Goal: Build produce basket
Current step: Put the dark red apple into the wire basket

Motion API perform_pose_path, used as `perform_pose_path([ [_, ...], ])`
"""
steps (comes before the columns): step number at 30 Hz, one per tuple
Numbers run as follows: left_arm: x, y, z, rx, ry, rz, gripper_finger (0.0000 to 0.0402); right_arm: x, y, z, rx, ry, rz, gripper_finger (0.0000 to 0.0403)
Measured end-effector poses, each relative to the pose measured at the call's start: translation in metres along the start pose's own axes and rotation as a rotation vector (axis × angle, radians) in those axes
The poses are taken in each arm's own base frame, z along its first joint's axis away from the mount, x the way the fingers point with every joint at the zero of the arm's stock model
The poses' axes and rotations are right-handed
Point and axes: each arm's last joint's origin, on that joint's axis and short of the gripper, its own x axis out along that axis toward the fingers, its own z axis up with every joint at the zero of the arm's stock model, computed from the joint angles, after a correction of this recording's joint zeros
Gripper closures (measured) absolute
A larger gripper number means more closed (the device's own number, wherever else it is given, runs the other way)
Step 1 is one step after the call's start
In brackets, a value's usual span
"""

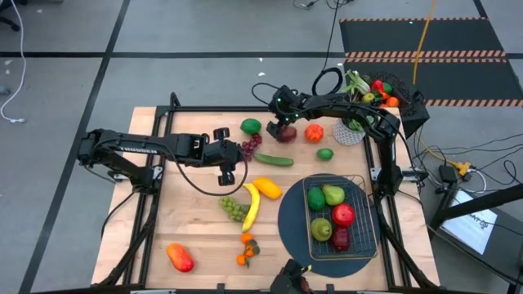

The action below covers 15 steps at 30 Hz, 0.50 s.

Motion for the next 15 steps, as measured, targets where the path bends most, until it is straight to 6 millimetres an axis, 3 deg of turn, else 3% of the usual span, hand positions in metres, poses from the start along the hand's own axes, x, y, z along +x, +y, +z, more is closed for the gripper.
perform_pose_path([
  [7, -0.001, -0.002, -0.001, 0.01, 0.005, -0.004, 0.0273, -0.025, 0.018, 0.004, -0.056, 0.006, 0.013, 0.0083],
  [11, -0.001, -0.002, -0.002, 0.014, 0.017, -0.005, 0.0273, -0.059, 0.042, 0.002, -0.22, 0.043, 0.043, 0.0083],
  [15, -0.001, -0.002, -0.003, 0.018, 0.033, -0.006, 0.0273, -0.093, 0.068, -0.014, -0.335, 0.172, 0.062, 0.0083],
])
